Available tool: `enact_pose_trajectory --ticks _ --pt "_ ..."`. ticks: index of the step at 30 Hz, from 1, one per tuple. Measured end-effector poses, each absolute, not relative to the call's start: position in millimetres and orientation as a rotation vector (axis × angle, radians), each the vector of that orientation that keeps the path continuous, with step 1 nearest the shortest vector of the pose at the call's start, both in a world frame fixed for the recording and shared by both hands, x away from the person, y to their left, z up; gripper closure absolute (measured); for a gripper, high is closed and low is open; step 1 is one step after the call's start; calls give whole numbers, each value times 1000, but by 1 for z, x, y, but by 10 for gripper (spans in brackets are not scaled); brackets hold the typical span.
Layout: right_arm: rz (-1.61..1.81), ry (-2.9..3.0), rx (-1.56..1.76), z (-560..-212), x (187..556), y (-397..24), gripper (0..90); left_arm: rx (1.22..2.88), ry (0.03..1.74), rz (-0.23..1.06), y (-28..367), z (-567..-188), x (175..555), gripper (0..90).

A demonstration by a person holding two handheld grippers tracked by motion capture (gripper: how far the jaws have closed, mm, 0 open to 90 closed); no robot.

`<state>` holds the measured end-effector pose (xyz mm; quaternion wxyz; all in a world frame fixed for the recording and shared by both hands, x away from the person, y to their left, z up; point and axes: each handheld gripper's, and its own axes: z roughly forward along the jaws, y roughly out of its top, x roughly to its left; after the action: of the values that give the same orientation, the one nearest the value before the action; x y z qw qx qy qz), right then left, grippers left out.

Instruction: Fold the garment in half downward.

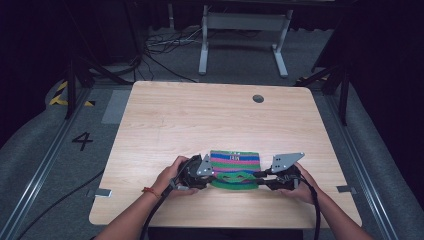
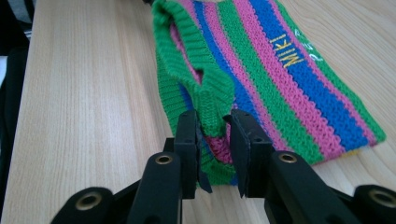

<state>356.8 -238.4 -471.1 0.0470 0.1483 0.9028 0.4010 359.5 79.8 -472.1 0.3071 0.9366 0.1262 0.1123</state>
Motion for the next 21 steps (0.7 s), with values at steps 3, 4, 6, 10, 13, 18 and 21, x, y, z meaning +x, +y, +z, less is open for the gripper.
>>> enact_pose_trajectory --ticks 3,4,6,10,13,18,21 --pt "1242 2729 475 -466 351 -240 693 2434 365 304 84 -468 358 511" --pt "1249 2722 479 -464 350 -240 685 2419 366 303 85 -465 357 506" --pt "1253 2697 489 -459 345 -241 638 2395 385 288 85 -462 356 483" --pt "1221 2666 547 -458 345 -238 589 2406 376 270 74 -467 357 455" --pt "1202 2661 586 -465 348 -234 528 2441 395 252 65 -473 360 400" --pt "1159 2660 658 -481 354 -230 431 2457 409 203 61 -483 367 340" --pt "1131 2651 683 -487 357 -231 414 2441 427 185 63 -488 370 333"
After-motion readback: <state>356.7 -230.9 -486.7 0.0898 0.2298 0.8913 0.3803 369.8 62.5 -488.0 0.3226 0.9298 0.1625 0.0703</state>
